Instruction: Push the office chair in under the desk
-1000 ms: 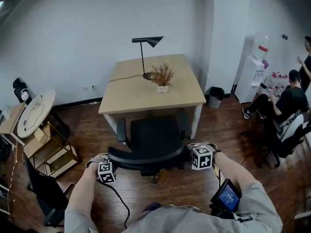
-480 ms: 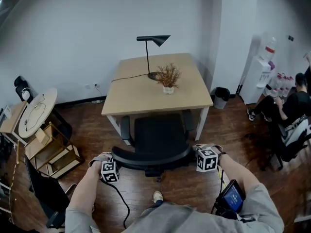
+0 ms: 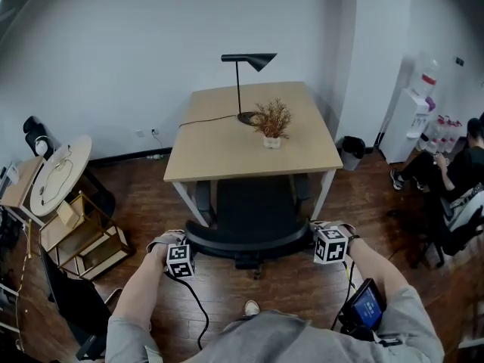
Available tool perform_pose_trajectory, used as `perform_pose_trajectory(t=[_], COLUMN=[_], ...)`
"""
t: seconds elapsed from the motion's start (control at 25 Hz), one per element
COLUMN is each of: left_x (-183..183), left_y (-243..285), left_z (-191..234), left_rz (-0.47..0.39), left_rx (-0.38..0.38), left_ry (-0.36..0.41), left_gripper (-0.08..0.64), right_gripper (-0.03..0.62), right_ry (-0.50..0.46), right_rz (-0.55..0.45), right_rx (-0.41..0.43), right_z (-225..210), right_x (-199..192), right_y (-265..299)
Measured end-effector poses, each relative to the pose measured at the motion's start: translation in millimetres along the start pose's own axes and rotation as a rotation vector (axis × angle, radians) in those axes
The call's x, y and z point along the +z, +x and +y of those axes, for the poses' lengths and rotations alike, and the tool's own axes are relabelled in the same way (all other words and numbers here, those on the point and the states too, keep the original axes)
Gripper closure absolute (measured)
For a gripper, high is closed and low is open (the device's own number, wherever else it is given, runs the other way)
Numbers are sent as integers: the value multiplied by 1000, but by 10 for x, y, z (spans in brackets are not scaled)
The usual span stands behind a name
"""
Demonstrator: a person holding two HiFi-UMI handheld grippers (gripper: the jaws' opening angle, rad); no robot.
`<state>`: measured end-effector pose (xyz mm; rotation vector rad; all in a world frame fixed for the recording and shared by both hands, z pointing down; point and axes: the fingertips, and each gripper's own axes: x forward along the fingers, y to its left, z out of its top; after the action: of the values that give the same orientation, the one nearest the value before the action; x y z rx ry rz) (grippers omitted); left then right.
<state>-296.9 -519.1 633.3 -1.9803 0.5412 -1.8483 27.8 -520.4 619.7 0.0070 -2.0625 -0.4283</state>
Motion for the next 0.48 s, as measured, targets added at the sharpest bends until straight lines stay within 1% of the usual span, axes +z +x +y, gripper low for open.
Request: perform_pose_trajectory(t=[0.12, 0.48], left_x=[15, -72], left_y=[15, 205], left_z=[91, 429], left_rz=[-12, -40], left_rx=[-18, -9], left_ry=[-16, 20], left_gripper=[434, 434], right_gripper=[451, 449], right_ry=[8, 44], right_rz=[7, 20], right_rx=[-2, -15], right_z=[-100, -378], right_x=[-12, -8], right_y=[25, 126])
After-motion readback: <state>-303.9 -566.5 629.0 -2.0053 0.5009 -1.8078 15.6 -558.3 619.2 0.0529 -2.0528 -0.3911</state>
